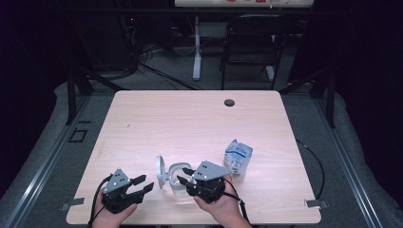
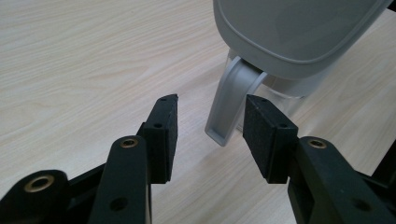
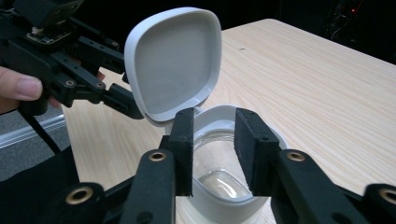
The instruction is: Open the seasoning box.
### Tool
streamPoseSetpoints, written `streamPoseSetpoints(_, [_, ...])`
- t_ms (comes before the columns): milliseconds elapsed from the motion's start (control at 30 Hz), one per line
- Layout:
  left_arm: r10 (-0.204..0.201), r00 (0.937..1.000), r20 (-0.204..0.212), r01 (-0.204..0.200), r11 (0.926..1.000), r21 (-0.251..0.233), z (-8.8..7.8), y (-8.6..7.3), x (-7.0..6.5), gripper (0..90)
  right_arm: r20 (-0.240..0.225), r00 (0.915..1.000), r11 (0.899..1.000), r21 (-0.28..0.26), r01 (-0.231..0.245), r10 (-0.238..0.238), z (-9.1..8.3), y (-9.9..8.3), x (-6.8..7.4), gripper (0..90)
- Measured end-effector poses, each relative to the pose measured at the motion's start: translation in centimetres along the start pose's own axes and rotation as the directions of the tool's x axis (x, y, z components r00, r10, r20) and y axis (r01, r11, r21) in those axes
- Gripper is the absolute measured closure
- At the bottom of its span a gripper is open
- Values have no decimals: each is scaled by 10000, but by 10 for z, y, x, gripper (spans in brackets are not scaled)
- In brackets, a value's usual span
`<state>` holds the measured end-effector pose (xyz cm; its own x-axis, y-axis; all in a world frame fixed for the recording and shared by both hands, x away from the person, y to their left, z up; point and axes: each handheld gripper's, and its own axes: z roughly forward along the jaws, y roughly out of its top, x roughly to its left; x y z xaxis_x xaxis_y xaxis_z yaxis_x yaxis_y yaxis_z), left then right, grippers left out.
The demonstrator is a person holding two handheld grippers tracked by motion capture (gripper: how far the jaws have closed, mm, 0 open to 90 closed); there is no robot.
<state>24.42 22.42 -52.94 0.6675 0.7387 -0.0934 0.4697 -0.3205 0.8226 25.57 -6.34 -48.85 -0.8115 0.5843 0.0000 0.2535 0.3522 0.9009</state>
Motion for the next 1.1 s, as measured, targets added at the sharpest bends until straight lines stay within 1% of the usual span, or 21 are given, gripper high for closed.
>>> streamPoseSetpoints(33, [80,10000,34,-81,9999,150,0,0,-1,552,84,10000,10000,-17,-20,20,-1,0,-1,661])
streamPoseSetpoints(100, [35,10000,-17,-34,10000,83,2,0,-3,552,117,9999,10000,16,-6,6,-1,-1,-1,652])
streamPoseSetpoints(133, [54,10000,44,-54,10000,58,2,0,-3,550,116,9999,10000,-50,-59,60,-1,-1,-2,643])
streamPoseSetpoints(367, [164,9998,88,-166,9996,208,5,0,-5,549,353,9993,9998,-127,-143,148,-6,-3,-6,613])
streamPoseSetpoints(400, [100,9999,91,-101,9999,126,7,0,-6,549,393,9992,9999,-100,-108,112,-7,-3,-7,607])
streamPoseSetpoints(467, [242,9997,3,-242,9995,180,9,0,-7,550,423,9989,9997,-180,-182,190,-8,-3,-8,599])
streamPoseSetpoints(500, [213,9998,54,-214,9996,201,10,0,-8,553,487,9986,9997,-176,-178,187,-9,-3,-8,596])
streamPoseSetpoints(567, [311,9995,13,-312,9991,281,13,0,-10,556,491,9985,9995,-206,-224,234,-10,-4,-9,593])
streamPoseSetpoints(600, [297,9996,-12,-296,9993,236,14,0,-10,561,516,9984,9996,-171,-213,222,-11,-4,-9,591])
streamPoseSetpoints(667, [362,9993,-80,-359,9988,339,16,1,-11,574,589,9980,9996,-173,-230,240,-12,-5,-10,590])
streamPoseSetpoints(733, [358,9993,-62,-356,9990,277,19,1,-12,583,621,9978,9996,-175,-224,234,-13,-6,-10,588])
streamPoseSetpoints(767, [432,9990,-97,-428,9984,382,19,2,-12,593,668,9975,9994,-234,-236,251,-15,-6,-10,585])
streamPoseSetpoints(833, [426,9991,-16,-425,9985,341,21,2,-13,597,686,9973,9994,-228,-243,258,-16,-6,-11,585])
streamPoseSetpoints(867, [468,9989,-27,-467,9980,430,22,3,-13,606,700,9973,9995,-202,-224,237,-18,-6,-11,585])
streamPoseSetpoints(933, [503,9987,-33,-501,9981,352,24,3,-13,617,752,9968,9994,-240,-237,255,-20,-7,-12,585])
streamPoseSetpoints(967, [511,9987,-16,-510,9978,427,25,3,-13,622,801,9965,9995,-217,-239,256,-21,-7,-13,585])
streamPoseSetpoints(1100, [445,9990,15,-446,9983,384,28,4,-12,637,952,9947,9989,-275,-368,393,-26,-9,-14,578])
